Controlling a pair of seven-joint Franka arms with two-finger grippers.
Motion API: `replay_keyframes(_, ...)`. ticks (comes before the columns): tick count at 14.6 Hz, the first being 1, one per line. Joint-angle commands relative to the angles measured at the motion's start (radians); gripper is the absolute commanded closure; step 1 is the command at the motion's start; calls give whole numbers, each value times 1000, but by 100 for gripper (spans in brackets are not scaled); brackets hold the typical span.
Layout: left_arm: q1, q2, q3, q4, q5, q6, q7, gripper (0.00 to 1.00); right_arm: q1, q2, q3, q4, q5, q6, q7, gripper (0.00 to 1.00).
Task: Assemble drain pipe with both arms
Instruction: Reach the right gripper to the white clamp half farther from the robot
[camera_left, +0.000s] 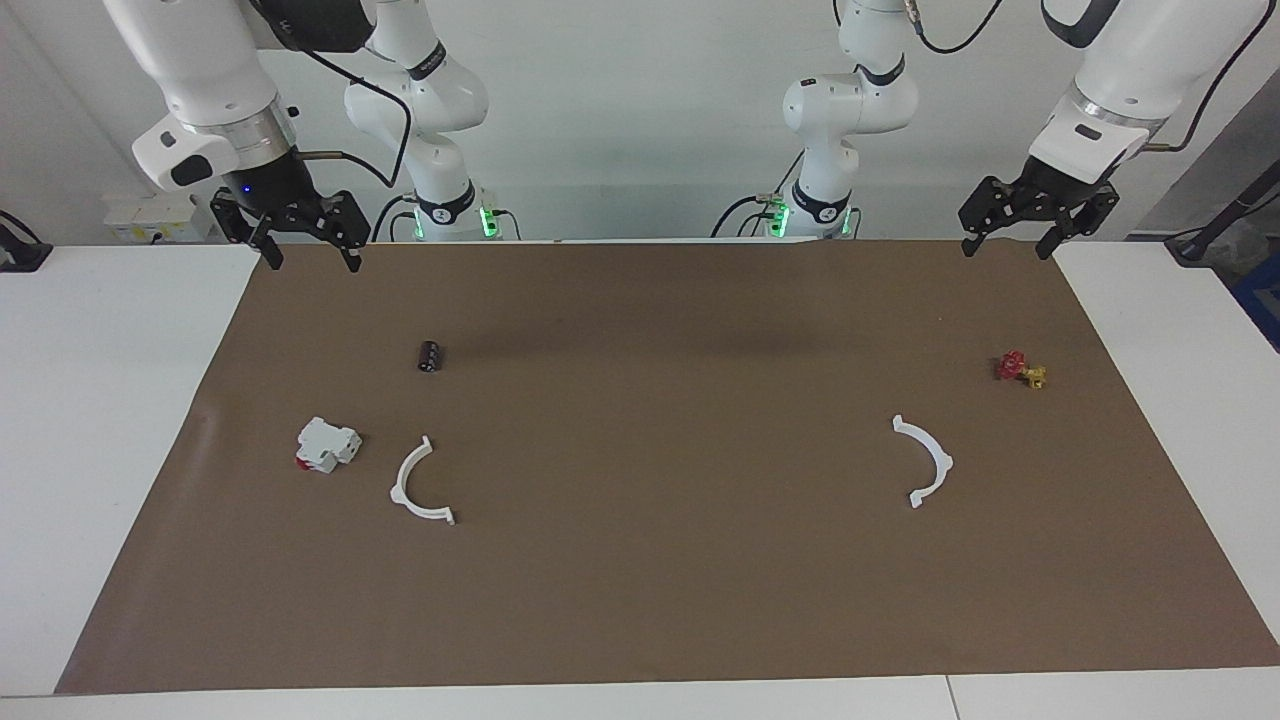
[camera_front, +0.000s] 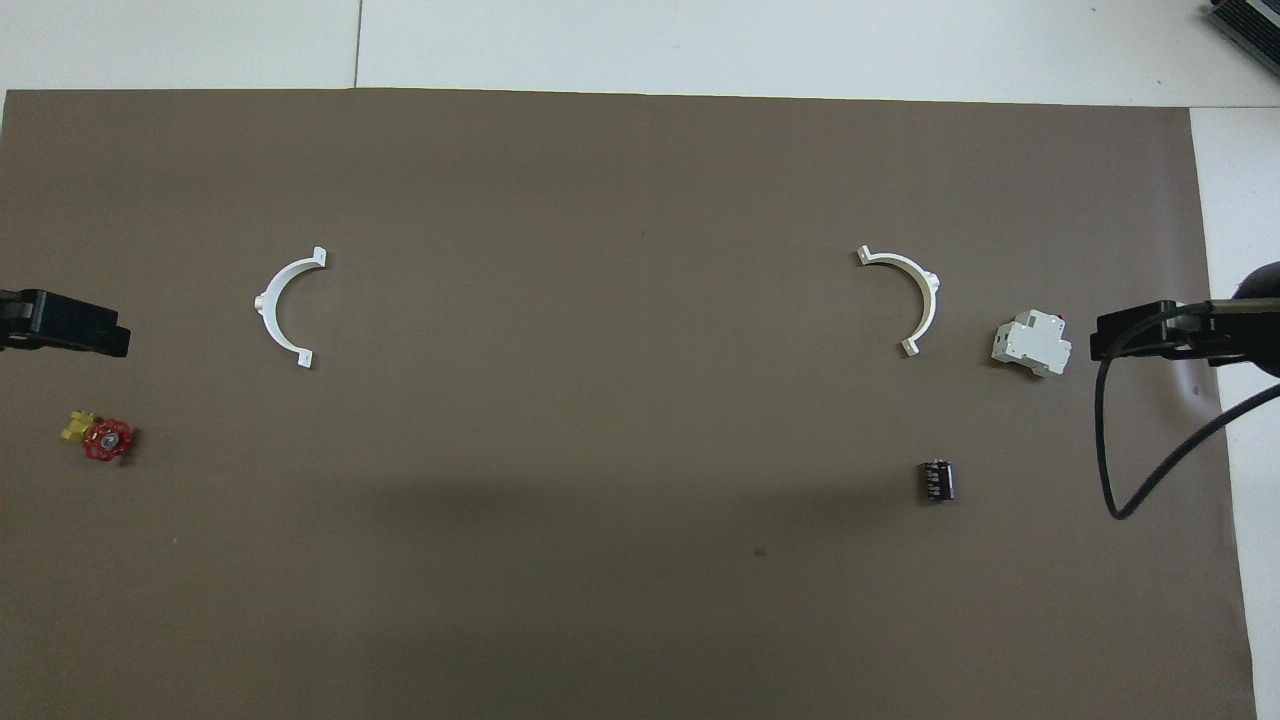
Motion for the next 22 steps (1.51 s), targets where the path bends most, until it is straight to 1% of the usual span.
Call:
replay_keyframes(1,5,-4,-3,-6,8,1,-6,0,5,-21,1,-16,-26,-19,8,0)
replay_keyframes(5,-5,-4,-3,-6,11,-4,-4,0,3,-21,1,-16,-25,-21,10,0)
replay_keyframes(7,-6,-18,-3,-32,11,-17,-6,0,5,-24,4,-23,-23,-12,12,0)
replay_keyframes(10,2,-18,-3,-34,10,-21,-6,0,24,-35,6,-71,-11,43,10,0)
replay_keyframes(12,2,-20,-3,-35,11,-24,-6,0,26,-14,6,-98,-10,103,2,0)
replay_keyframes(14,-3,-23,-5,-35,10,-25,-6,0,28,52,7,-129,-5,219,-14,0)
replay_keyframes(17,-6,-21,-5,-35,10,-11,-1,0,25,204,7,-120,61,417,-164,0)
replay_keyframes(20,2,-24,-5,-49,10,-11,-4,0,21,333,7,-115,66,586,-333,0)
replay_keyframes(21,3,-26,-5,-52,10,-20,-3,0,17,366,9,-117,69,612,-391,0)
replay_keyframes(22,3,-29,-5,-54,8,-19,-3,0,14,400,10,-115,102,637,-453,0)
